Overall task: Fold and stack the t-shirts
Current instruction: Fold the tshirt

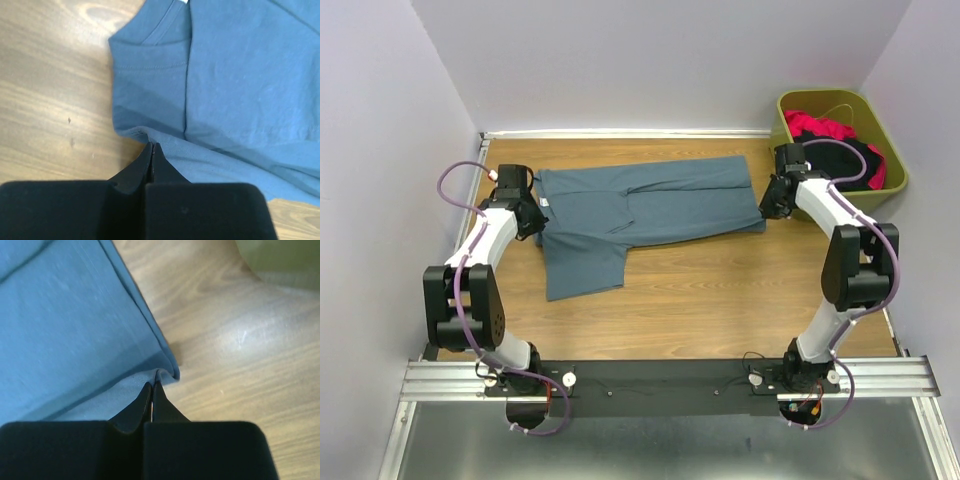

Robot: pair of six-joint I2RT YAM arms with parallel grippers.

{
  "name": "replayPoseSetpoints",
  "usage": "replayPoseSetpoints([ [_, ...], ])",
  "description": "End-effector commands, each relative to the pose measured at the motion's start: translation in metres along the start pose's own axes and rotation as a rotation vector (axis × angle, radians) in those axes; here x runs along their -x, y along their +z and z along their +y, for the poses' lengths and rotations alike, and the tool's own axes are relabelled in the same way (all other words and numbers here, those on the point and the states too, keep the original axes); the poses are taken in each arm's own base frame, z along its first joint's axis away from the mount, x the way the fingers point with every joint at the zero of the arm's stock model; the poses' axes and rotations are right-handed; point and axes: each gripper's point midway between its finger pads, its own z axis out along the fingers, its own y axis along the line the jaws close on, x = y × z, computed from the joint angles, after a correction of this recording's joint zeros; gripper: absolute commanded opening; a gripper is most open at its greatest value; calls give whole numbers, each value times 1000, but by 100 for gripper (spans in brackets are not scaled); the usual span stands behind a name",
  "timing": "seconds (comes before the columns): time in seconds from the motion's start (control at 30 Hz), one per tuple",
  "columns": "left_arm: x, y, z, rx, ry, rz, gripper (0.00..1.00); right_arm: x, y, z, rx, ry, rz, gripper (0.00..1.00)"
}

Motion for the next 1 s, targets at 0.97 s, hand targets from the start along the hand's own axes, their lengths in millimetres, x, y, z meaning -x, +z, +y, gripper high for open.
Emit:
replayPoseSetpoints([
  [0.97,76,37,-42,-109,0,-64,0,68,36,28,-2,-14,-68,0],
])
